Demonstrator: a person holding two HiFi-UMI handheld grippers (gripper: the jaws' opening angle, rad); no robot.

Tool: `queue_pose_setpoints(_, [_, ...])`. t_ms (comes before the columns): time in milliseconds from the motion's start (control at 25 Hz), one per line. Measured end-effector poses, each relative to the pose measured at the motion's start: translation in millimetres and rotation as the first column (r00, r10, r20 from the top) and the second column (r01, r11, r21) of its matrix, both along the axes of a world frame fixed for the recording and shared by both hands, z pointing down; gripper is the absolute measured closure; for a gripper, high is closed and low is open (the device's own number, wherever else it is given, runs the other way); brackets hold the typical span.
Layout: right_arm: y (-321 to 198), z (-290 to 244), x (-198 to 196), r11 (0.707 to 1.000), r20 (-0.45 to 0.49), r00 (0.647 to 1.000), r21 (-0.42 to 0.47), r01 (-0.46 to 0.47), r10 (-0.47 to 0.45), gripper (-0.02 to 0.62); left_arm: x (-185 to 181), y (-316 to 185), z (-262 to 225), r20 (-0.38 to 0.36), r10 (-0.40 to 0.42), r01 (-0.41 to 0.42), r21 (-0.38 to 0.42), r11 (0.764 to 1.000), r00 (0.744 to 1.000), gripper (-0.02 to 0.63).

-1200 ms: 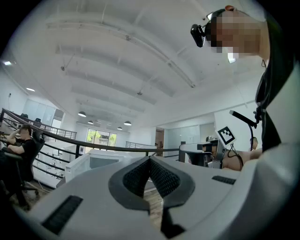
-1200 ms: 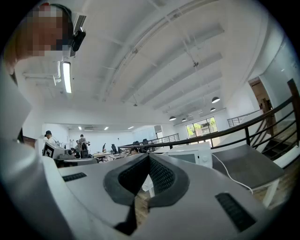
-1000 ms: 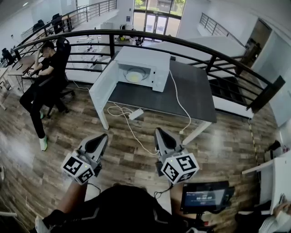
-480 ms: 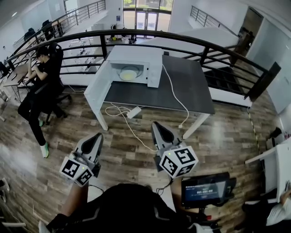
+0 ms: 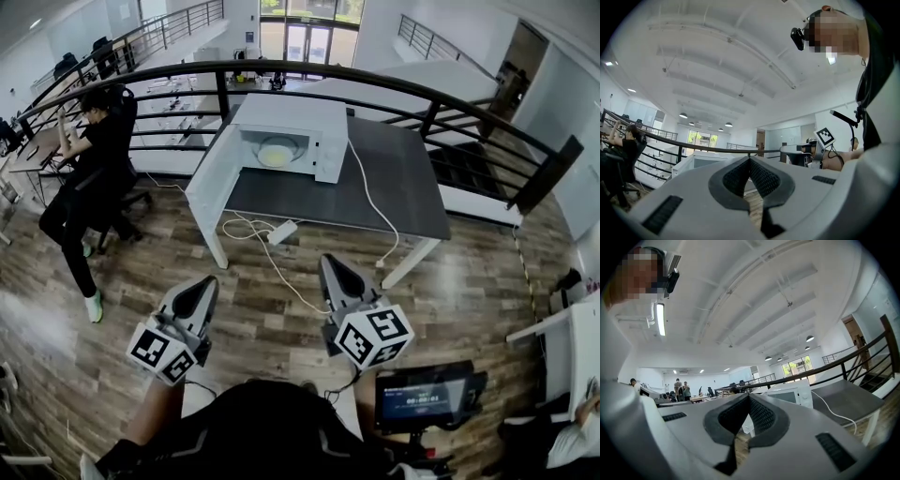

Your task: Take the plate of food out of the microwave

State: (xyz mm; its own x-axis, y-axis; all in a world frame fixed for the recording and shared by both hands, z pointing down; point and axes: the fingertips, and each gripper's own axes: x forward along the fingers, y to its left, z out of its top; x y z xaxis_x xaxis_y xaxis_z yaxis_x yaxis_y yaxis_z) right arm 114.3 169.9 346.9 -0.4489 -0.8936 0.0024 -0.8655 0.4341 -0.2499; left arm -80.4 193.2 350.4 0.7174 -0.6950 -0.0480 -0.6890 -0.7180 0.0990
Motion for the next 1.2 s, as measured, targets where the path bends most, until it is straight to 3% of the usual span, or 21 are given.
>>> queue_pose_setpoints(280, [-4.5,4.9,-31.2,0.999,-0.034,0.999,-0.002,-0.036,0.036,0.597,-33.9,-11.2,12.4,-0.019,0.028,-0.028,-0.008,1.000,0.999,0.603])
queue_pose_setpoints(440, [-6.8,12.5,-46.7,0.998,-0.085,0.994,-0.015,-0.064,0.062,0.597,-61.5,-30.3,12.1,-0.050,-0.046,0.047,0.024,0.999,0.998,0.604])
queue_pose_setpoints(520, [-8.7,16.7,-52.1,0.998,-0.090,0.994,-0.019,-0.068,0.066,0.597,-66.4,-37.6,11.4,-0.080,-0.034,0.035,0.016,0.999,0.996,0.603])
queue_pose_setpoints(720, [-27.7,14.2,-59.1,0.998,-0.091,0.994,-0.003,-0.068,0.067,0.595,-65.6,-50.5,12.6,-0.063,0.019,-0.018,0.016,1.000,0.998,0.603])
queue_pose_setpoints(1200, [-126.9,14.0,-14.0,1.000,-0.048,0.999,-0.008,-0.015,0.015,0.597,-16.6,-134.7,5.1,-0.026,-0.025,0.025,0.010,1.000,0.999,0.603])
